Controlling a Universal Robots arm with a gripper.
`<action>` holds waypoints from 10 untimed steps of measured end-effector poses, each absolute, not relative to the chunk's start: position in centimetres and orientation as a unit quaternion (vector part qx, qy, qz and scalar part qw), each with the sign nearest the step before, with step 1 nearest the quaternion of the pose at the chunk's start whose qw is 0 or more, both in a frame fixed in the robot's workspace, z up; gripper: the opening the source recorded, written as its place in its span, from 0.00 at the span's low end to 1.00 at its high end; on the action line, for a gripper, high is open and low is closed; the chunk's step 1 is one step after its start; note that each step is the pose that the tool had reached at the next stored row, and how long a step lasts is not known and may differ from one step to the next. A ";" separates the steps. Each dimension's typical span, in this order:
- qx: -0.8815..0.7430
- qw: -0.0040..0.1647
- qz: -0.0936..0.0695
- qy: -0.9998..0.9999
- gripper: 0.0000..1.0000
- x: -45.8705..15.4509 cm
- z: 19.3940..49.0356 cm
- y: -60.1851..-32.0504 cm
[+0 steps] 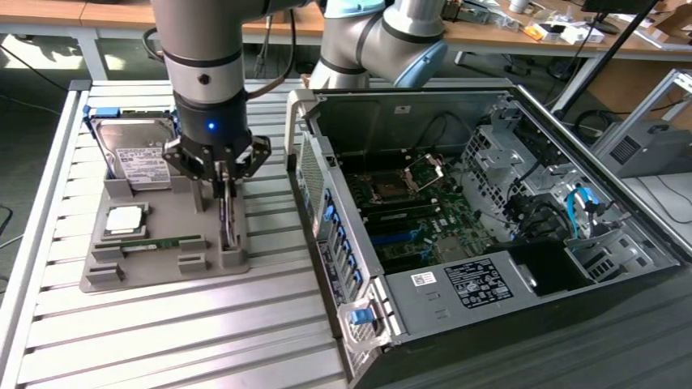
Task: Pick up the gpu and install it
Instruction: 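Pick up the gpu and move the gpu toward the slot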
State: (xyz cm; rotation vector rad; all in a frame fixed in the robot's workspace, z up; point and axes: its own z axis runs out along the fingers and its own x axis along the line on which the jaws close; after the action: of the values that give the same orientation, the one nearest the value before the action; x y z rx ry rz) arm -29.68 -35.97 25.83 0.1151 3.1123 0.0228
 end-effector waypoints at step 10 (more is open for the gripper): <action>0.037 0.014 0.007 0.999 0.27 -29.7 26.1 -36.0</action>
State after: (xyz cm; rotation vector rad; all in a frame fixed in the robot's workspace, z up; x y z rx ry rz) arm -29.68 -35.97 26.15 0.1152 3.1122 0.0228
